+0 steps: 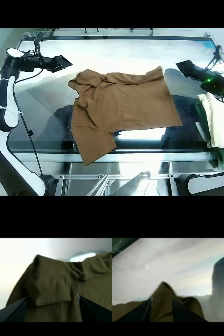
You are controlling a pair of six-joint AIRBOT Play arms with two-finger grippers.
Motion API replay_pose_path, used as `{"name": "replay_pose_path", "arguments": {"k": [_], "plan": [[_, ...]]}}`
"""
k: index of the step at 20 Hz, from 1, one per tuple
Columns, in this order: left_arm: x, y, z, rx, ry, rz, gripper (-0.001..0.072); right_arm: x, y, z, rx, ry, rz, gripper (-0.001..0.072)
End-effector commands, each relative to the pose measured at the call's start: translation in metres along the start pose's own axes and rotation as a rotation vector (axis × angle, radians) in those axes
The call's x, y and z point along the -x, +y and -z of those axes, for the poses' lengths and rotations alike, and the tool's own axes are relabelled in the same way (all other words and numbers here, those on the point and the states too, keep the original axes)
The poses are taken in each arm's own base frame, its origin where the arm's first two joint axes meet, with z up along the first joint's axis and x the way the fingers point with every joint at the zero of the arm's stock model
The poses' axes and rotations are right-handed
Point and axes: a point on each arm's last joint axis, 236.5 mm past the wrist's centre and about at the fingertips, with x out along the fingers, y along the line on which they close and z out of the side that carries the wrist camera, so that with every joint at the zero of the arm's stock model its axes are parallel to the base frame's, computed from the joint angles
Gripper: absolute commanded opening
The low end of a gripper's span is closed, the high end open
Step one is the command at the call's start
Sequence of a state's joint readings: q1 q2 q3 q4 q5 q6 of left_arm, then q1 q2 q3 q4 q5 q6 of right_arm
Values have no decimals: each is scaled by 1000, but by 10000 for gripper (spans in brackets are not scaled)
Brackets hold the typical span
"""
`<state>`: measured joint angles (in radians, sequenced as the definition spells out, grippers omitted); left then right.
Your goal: Fold the shirts.
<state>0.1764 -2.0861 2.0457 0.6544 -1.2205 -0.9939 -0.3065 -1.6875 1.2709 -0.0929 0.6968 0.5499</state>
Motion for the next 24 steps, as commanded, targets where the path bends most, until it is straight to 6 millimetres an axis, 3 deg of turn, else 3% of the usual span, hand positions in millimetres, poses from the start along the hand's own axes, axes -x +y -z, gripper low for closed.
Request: {"name": "replay_pose_path", "arguments": {"k": [1, 4, 7, 9, 11, 13, 14, 16, 21, 24], "plan": [[31, 8, -8, 62, -26, 39, 708, 19, -23, 9, -1, 105, 57, 305], [82, 22, 21, 198, 31, 56, 706, 74, -44, 60, 0, 403, 101, 303], [110, 20, 85, 402, 159, 126, 705, 125, -60, 119, -23, 706, 139, 299], [110, 7, 141, 537, 244, 155, 705, 138, -63, 131, -29, 776, 142, 296], [105, 6, 205, 625, 350, 83, 658, 136, -58, 130, -36, 768, 124, 295], [100, -2, 253, 669, 443, 41, 658, 132, -48, 127, -43, 751, 83, 295], [95, -5, 265, 678, 474, 37, 656, 131, -42, 126, -47, 745, 59, 295], [82, -14, 282, 672, 524, 25, 562, 131, -38, 127, -52, 749, 41, 295], [56, -28, 312, 573, 728, -94, 562, 136, -32, 132, -54, 778, 16, 295], [35, -41, 324, 569, 814, -74, 562, 138, -28, 131, -44, 780, 9, 295]]}}
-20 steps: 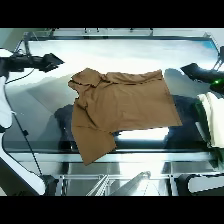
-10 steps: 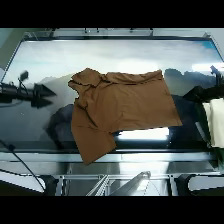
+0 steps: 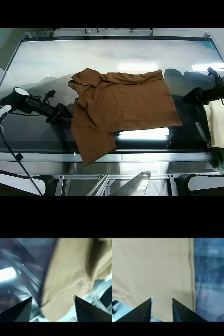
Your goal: Fold the shirts.
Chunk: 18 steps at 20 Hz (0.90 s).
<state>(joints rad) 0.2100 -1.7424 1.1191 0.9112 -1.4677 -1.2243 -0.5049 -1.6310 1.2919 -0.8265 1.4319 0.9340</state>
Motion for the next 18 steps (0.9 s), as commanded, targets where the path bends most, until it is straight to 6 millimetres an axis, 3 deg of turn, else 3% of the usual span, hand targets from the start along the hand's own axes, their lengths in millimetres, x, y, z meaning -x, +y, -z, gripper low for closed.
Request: {"name": "replay_pose_path", "arguments": {"k": [1, 2, 5, 7, 11, 12, 13, 18], "plan": [[-32, 3, 6, -10, 113, -83, 552, 4, 6, 3, 26, 8, -9, 295], [-37, -4, 7, -18, 138, -68, 503, 5, 8, 3, 33, 7, -9, 295], [-47, -37, -8, -74, 108, 6, 493, 8, 4, 5, 21, 10, -5, 295], [-47, -48, -13, -121, 98, 5, 60, 9, -4, 9, -12, 22, 10, 295], [-44, -52, -11, -132, 112, 8, 33, -4, -29, 31, -88, 118, 48, 311], [-43, -51, -10, -128, 115, 13, 34, -10, -34, 36, -116, 138, 43, 383], [-42, -51, -8, -127, 123, 15, 34, -17, -39, 41, -147, 158, 33, 402], [-31, -45, -3, -104, 139, 41, 33, -40, -53, 71, -224, 250, 17, 402]]}}
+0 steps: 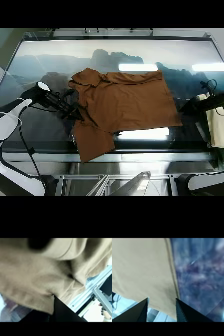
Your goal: Fold the shirts.
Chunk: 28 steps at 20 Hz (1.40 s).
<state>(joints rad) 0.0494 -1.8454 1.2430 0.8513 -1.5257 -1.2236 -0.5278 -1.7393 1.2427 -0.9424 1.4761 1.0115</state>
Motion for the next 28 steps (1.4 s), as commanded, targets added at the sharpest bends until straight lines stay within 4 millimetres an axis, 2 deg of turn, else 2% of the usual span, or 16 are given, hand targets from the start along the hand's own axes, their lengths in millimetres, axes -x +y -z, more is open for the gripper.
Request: {"name": "replay_pose_path", "arguments": {"k": [1, 6, 8, 9, 11, 12, 14, 15, 17, 18, 20, 22, 23, 24, 25, 28], "plan": [[9, 3, 4, 19, 6, 27, 34, -16, -15, 18, -49, 70, 11, 401], [13, 6, 3, 23, -6, 33, 33, -29, -17, 29, -67, 109, -1, 384], [13, 7, 3, 19, -8, 33, 33, -42, -8, 36, -71, 136, -46, 381], [13, 7, 2, 19, -11, 31, 33, -49, -3, 39, -63, 147, -71, 355], [14, 7, 2, 18, -12, 31, 33, -55, 12, 41, -24, 156, -124, 217], [14, 7, 2, 14, -15, 34, 33, -53, 21, 39, -6, 148, -150, 100], [21, -1, 1, -25, -38, 40, 32, -43, 34, 31, 38, 99, -167, 18], [29, -12, 1, -69, -61, 65, 32, -34, 45, 26, 79, 62, -178, 18], [58, -52, 4, -169, -142, 180, 32, -4, 80, 16, 185, -35, -216, 17], [80, -76, 9, -229, -198, 251, 32, 15, 101, 10, 230, -99, -239, 17], [142, -140, 30, -411, -353, 448, 32, 61, 151, 5, 345, -244, -295, 17], [222, -211, 78, -659, -551, 683, 32, 115, 207, 12, 485, -420, -355, 17], [262, -239, 111, -787, -664, 777, 32, 143, 234, 19, 557, -522, -385, 17], [296, -257, 140, -871, -773, 830, 32, 174, 264, 30, 631, -632, -419, 17], [321, -267, 165, -932, -867, 846, 32, 202, 288, 41, 695, -737, -435, 17], [376, -287, 241, -1060, -1110, 867, 32, 283, 346, 78, 835, -1082, -440, 17]]}}
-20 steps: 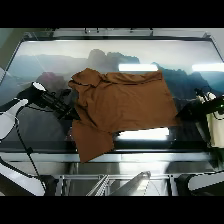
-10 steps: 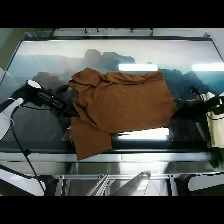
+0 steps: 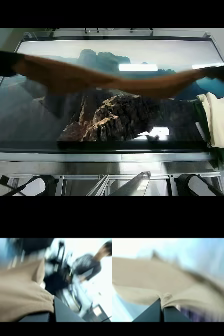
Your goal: Fold the shirts.
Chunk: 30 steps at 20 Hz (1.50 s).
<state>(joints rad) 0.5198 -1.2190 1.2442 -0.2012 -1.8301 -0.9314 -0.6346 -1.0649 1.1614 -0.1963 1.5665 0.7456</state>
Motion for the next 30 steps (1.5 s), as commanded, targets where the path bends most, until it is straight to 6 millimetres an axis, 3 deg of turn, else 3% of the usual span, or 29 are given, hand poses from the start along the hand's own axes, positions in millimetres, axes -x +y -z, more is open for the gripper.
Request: {"name": "replay_pose_path", "arguments": {"k": [1, 3, 6, 8, 9, 13, 16, 20, 24, 27, 30], "plan": [[36, -131, -31, -313, -238, 120, 32, 51, 107, -79, 279, -388, -15, 18], [43, -160, -33, -437, -252, -21, 32, 75, 140, -100, 390, -513, 51, 17], [27, -197, -35, -624, -230, -145, 33, 87, 178, -114, 505, -558, 80, 18], [15, -202, -34, -636, -175, -132, 33, 87, 194, -118, 563, -552, 86, 18], [11, -193, -35, -605, -141, -142, 33, 87, 194, -120, 579, -551, 98, 18], [-3, -106, -28, -356, 46, -247, 33, 77, 149, -113, 520, -453, 157, 18], [-19, -37, -16, -165, 144, -225, 33, 48, 98, -98, 436, -315, 169, 18], [-27, 99, 12, 90, 267, -340, 33, -9, -8, -54, 230, -124, 216, 19], [-20, 222, 28, 302, 251, -380, 33, -59, -124, -4, 9, -26, 258, 18], [-13, 295, 31, 402, 246, -382, 33, -89, -195, 40, -151, 28, 264, 18], [-19, 351, 33, 466, 246, -389, 33, -112, -238, 64, -255, -25, 207, 18]]}}
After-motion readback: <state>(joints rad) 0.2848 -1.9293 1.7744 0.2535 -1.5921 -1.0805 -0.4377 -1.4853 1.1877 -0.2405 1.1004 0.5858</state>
